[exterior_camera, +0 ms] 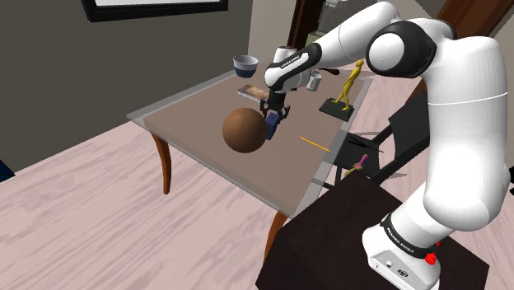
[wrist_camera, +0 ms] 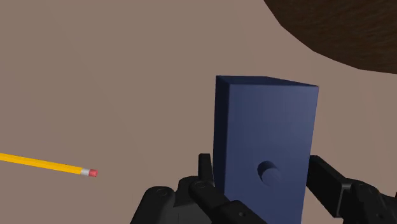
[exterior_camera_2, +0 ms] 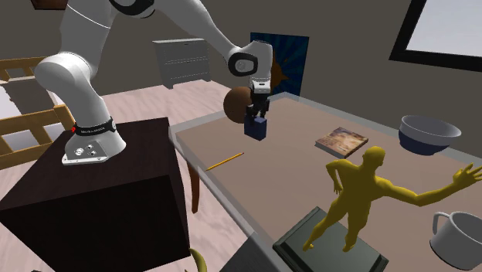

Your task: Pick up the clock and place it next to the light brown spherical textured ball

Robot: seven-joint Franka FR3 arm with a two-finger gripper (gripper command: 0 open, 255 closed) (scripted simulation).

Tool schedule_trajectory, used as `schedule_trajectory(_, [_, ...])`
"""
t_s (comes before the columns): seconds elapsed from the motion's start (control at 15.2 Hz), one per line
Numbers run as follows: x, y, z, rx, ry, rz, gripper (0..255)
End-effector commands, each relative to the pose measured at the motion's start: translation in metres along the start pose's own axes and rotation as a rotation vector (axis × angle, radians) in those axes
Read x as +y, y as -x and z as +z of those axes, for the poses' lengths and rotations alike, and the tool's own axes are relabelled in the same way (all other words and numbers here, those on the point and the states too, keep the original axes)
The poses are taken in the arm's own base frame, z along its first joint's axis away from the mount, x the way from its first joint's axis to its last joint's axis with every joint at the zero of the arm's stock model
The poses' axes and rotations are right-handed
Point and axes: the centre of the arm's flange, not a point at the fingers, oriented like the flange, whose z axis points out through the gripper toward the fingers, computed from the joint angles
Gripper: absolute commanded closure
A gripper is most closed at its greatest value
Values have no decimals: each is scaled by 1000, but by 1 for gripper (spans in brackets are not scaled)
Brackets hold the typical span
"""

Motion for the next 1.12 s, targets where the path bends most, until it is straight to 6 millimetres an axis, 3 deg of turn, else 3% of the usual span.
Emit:
schedule_trajectory(0.0, [0,0,0,0,0,0,0])
schedule_trajectory(0.26, [0,0,0,0,0,0,0])
schedule_trajectory(0.53, [0,0,-50,0,0,0,0])
schedule_trajectory(1.06, [0,0,-50,0,0,0,0])
